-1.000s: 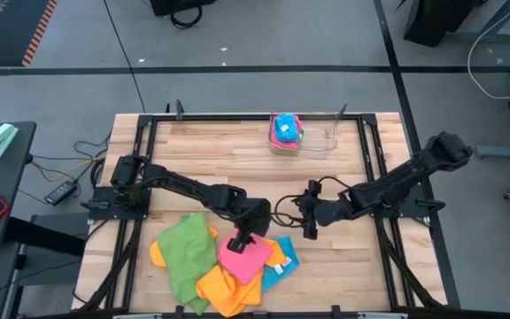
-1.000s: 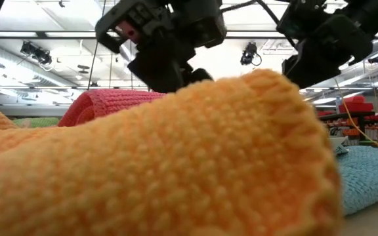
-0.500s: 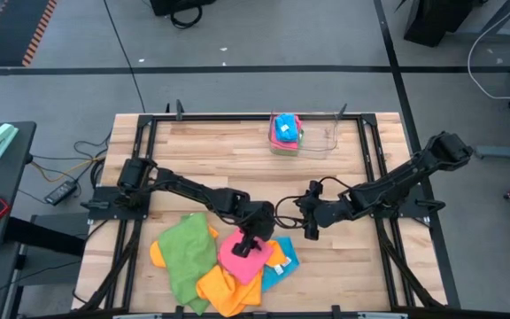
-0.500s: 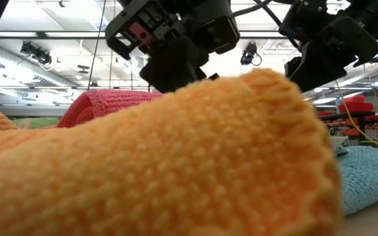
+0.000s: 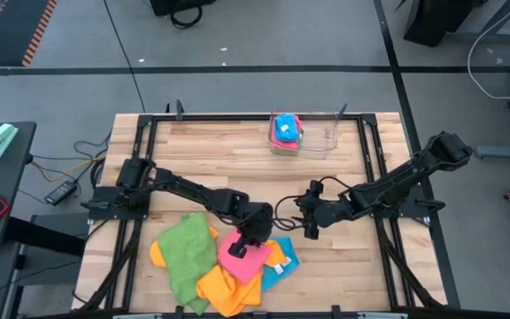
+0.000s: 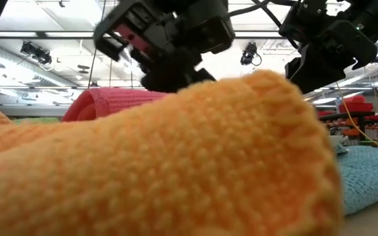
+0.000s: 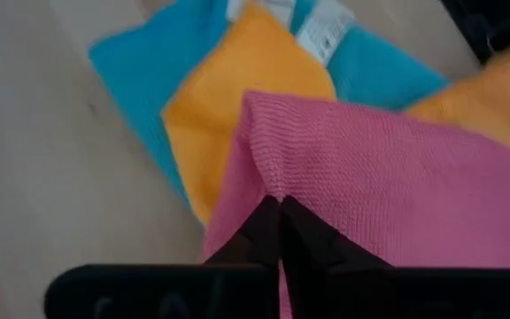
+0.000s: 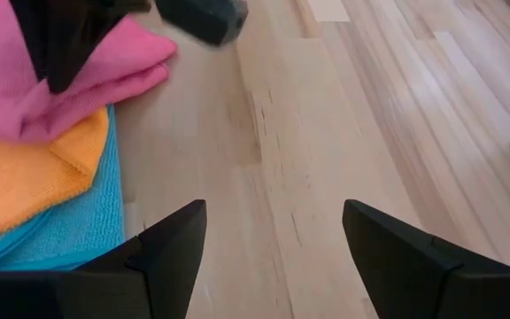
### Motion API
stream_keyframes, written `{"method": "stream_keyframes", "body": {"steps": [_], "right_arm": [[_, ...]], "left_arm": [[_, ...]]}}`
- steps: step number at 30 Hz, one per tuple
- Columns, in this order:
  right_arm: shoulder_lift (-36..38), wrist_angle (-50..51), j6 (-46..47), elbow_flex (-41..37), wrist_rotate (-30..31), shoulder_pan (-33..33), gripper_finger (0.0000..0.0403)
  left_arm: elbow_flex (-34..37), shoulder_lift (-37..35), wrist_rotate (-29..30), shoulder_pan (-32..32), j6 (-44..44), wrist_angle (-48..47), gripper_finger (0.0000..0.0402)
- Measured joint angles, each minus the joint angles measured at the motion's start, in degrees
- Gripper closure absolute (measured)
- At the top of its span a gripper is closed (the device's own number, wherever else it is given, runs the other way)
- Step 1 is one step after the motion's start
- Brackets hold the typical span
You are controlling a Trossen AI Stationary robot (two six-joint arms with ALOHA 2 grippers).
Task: Fold microfiber towels
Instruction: Fold the pink towel
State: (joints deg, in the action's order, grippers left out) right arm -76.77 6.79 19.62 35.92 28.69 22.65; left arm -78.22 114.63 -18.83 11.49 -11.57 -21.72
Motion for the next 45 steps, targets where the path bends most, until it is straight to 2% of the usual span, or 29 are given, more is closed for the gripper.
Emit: {"method": "stream_keyframes", "body": {"steps": [6, 9, 16, 22, 27, 32, 39, 45], "right_arm": [[0.00, 0.00, 0.06, 0.00, 0.00, 0.00, 0.0128], [0.00, 0.05, 0.00, 0.00, 0.00, 0.00, 0.0128], [0.00, 0.38, 0.17, 0.00, 0.02, 0.00, 0.0128], [-0.02, 0.35, 0.39, 0.00, 0.00, 0.00, 0.0128], [-0.02, 0.37, 0.56, 0.00, 0.00, 0.00, 0.0128], [-0.02, 0.26, 0.72, 0.00, 0.00, 0.00, 0.0128], [-0.02, 0.42, 0.49, 0.00, -0.03, 0.00, 0.0128], [2.70, 5.85, 3.70, 0.00, -2.75, 0.23, 0.0128]], "left_arm": [[-1.10, -5.55, 11.21, -0.02, -2.36, -10.27, 0.0386], [-1.27, -9.48, 14.27, -0.36, -2.66, -12.24, 0.0394], [-1.29, -14.67, 14.79, -2.17, -0.39, -15.95, 0.0379], [-1.29, -17.07, 14.80, -3.52, -0.85, -15.54, 0.0394], [-1.31, -15.50, 13.44, -4.39, 3.28, -15.52, 0.0375], [-1.29, -11.99, 13.14, -4.97, 2.55, -14.95, 0.0366], [-1.29, -8.60, 15.19, -7.19, 2.17, -4.80, 0.0391], [-1.27, -3.26, 16.61, -11.19, 9.00, 4.26, 0.0379]]}}
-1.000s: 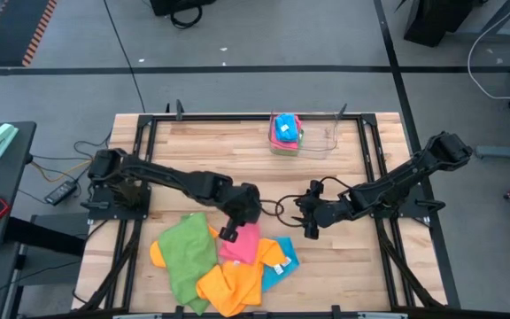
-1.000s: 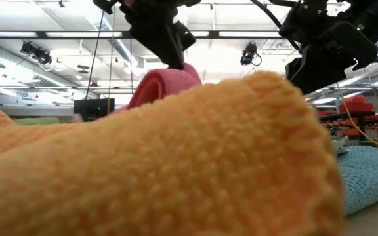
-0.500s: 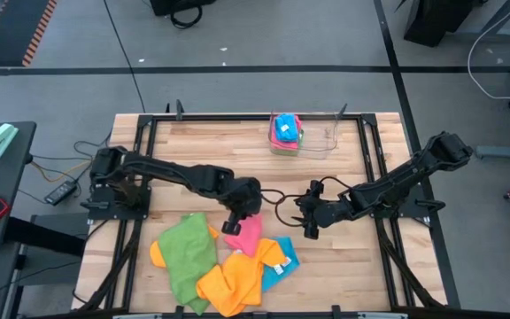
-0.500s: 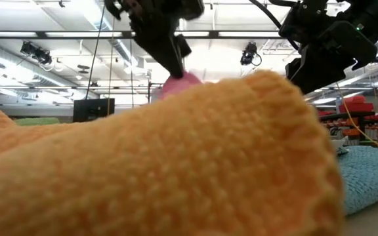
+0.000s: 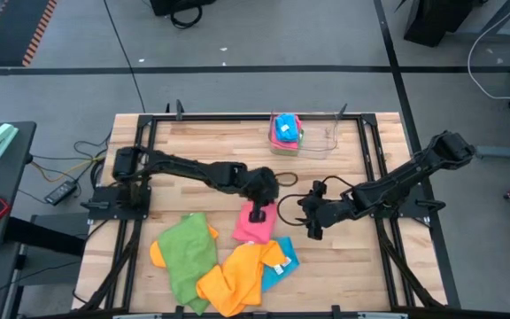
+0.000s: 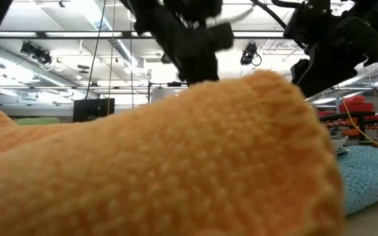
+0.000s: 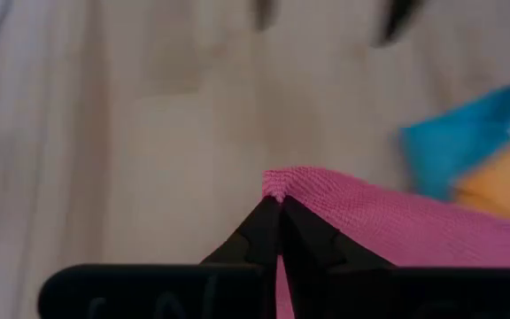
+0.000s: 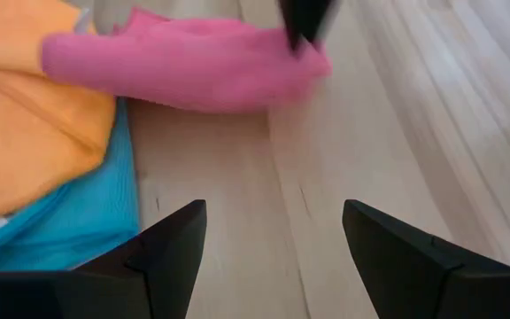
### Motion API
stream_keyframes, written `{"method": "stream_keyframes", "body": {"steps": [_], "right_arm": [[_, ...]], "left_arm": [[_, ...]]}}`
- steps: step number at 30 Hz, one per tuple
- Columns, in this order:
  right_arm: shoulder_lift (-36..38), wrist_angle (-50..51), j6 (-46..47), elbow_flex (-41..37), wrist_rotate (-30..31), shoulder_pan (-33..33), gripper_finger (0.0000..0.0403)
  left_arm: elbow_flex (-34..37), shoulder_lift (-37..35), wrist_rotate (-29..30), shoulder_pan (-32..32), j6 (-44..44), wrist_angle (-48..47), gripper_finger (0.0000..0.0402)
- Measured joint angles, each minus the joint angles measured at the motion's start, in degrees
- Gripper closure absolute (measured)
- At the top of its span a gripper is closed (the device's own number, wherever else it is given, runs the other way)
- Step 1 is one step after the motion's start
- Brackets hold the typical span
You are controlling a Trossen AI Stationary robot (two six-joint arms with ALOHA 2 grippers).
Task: Fold microfiber towels
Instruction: Fold the pink towel
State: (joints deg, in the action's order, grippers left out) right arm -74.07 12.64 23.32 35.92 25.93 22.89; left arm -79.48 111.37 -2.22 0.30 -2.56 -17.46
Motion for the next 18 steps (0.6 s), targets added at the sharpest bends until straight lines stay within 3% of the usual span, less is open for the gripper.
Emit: {"method": "stream_keyframes", "body": {"steps": [5, 12, 18], "right_arm": [[3.34, 2.49, 2.09, -0.02, 0.83, 0.18, 0.0128], [4.42, 4.22, 2.76, -0.02, 3.00, 0.55, 0.0128], [4.42, 4.92, 3.81, -0.02, 4.09, 0.54, 0.0128]], "left_arm": [[0.03, 3.88, 4.47, -3.05, 3.15, 7.46, 0.0376], [0.00, 4.20, 6.10, -7.74, 4.96, 10.60, 0.0393], [0.00, 4.20, 6.18, -9.29, 5.03, 9.41, 0.0339]]}}
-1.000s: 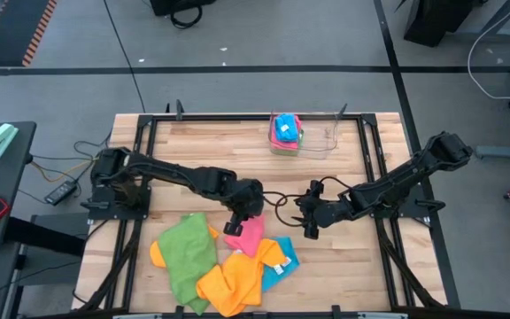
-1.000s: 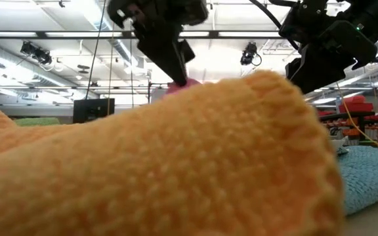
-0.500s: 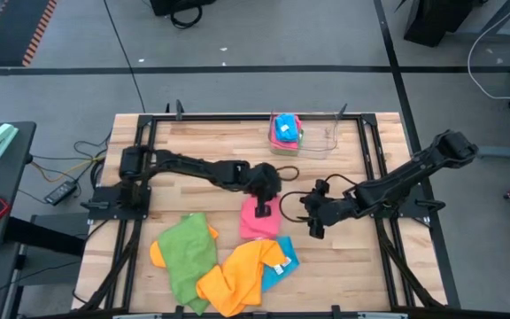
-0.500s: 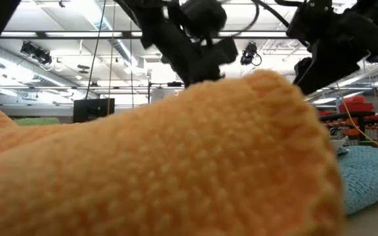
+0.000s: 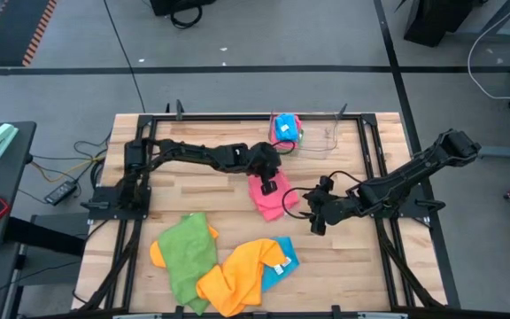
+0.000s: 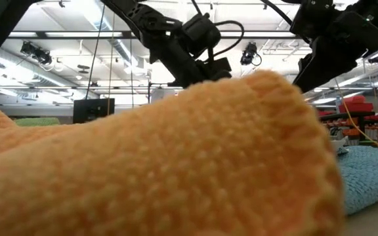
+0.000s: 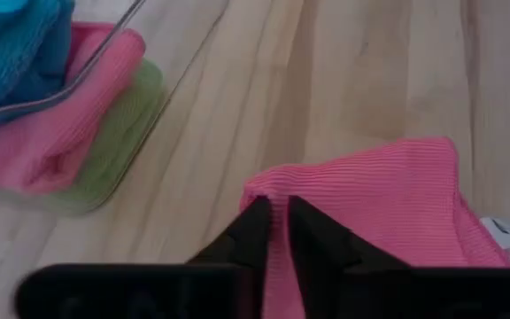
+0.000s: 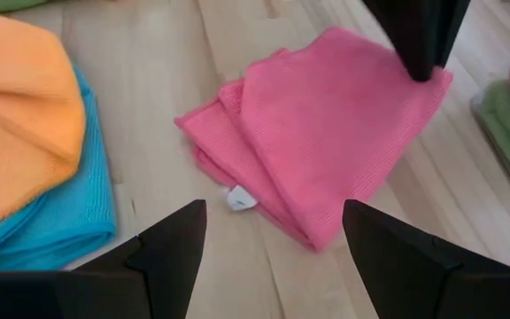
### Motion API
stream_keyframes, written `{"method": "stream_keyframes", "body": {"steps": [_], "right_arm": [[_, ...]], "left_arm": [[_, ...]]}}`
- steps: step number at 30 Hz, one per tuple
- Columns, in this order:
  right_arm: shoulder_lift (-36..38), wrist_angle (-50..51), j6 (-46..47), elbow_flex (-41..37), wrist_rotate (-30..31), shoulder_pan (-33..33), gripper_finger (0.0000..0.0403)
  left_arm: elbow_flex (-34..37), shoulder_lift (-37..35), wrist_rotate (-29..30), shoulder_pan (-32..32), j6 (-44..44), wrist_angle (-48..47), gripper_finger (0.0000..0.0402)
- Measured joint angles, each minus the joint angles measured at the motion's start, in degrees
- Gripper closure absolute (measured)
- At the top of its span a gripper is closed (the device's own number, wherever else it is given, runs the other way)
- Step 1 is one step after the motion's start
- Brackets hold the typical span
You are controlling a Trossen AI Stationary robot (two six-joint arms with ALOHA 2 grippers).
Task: Fold microfiber towels
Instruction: Fold the pink towel
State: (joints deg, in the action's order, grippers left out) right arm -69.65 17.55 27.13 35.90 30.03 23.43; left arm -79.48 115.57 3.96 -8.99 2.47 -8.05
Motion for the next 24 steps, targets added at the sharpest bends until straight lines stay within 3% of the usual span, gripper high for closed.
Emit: {"method": "stream_keyframes", "body": {"steps": [6, 10, 16, 21, 24], "right_arm": [[0.00, 0.01, 0.53, 0.00, 0.19, 0.01, 0.0128], [-0.02, 0.03, 0.53, 0.00, 0.45, 0.01, 0.0128], [-0.04, 0.01, 0.32, 0.00, 1.57, 0.01, 0.0128], [-0.04, -0.01, 0.40, 0.00, 1.90, 0.01, 0.0128], [-0.04, -0.04, 0.89, 0.00, 1.90, 0.01, 0.0128]], "left_arm": [[0.02, -2.33, -0.12, 0.39, -7.07, -2.10, 0.0244], [-0.09, -4.63, 0.11, 2.27, -15.98, -5.83, 0.0203], [0.10, -4.00, 0.29, 7.56, -17.90, -10.05, 0.0183], [0.15, -2.21, 8.25, 11.72, -16.63, -9.86, 0.0166], [0.28, -0.60, 9.81, 13.07, -16.62, -10.52, 0.0159]]}}
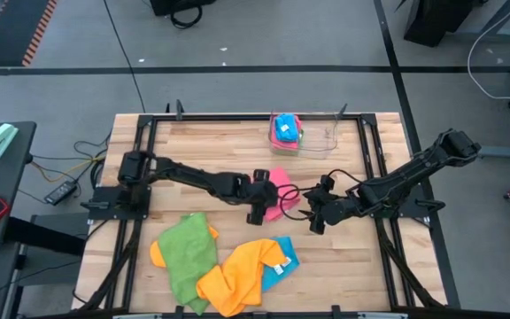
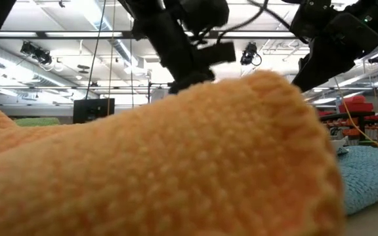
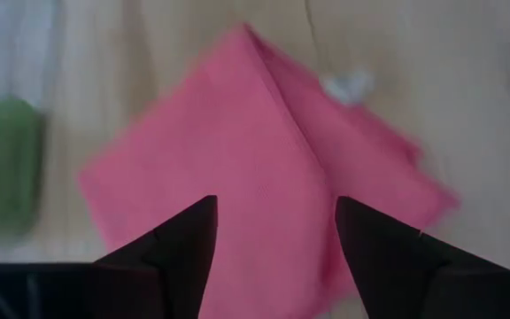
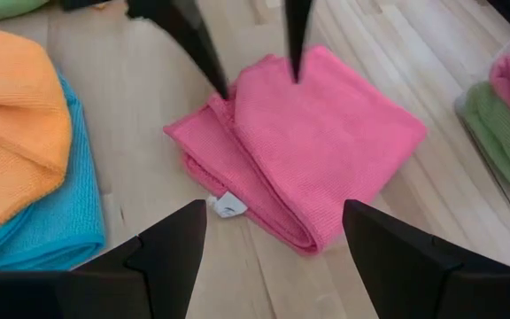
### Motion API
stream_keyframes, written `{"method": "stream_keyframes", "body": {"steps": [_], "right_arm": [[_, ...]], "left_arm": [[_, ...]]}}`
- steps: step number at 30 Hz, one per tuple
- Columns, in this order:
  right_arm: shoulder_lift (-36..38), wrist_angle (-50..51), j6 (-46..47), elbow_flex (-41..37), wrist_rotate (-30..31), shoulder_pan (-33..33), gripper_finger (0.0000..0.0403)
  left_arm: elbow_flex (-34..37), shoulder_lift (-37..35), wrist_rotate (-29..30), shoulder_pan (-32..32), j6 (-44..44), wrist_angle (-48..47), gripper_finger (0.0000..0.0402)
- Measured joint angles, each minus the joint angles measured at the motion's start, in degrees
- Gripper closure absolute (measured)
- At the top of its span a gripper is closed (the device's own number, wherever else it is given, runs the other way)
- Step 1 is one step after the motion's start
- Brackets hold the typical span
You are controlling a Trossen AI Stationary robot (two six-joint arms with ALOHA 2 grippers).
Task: Fold microfiber towels
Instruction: Fold the pink towel
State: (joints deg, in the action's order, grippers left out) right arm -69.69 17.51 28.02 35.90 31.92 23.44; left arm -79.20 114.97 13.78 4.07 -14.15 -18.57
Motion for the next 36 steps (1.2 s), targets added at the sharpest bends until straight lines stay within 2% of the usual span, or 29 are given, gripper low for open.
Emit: {"method": "stream_keyframes", "body": {"steps": [3, 9, 24, 30, 36], "right_arm": [[0.00, -0.05, 0.24, 0.00, 0.00, 0.00, 0.0128], [-0.01, -0.25, 0.49, 0.00, 0.00, 0.00, 0.0128], [-0.02, -0.30, 0.40, 0.00, 0.00, 0.00, 0.0128], [-0.02, -0.29, 0.48, 0.00, 0.00, 0.00, 0.0128], [-0.02, -0.41, 0.36, 0.00, 0.00, 0.00, 0.0128]], "left_arm": [[0.00, 1.51, 1.03, 0.71, 0.22, 0.33, 0.0162], [0.00, 3.66, 7.61, 2.19, 1.10, 0.06, 0.0166], [-0.04, 3.57, 7.17, 5.01, 1.70, 0.14, 0.0179], [-0.06, 5.54, 7.28, 5.20, 2.21, 0.29, 0.0161], [-0.13, 5.79, 12.56, 5.54, 1.36, -0.19, 0.0166]]}}
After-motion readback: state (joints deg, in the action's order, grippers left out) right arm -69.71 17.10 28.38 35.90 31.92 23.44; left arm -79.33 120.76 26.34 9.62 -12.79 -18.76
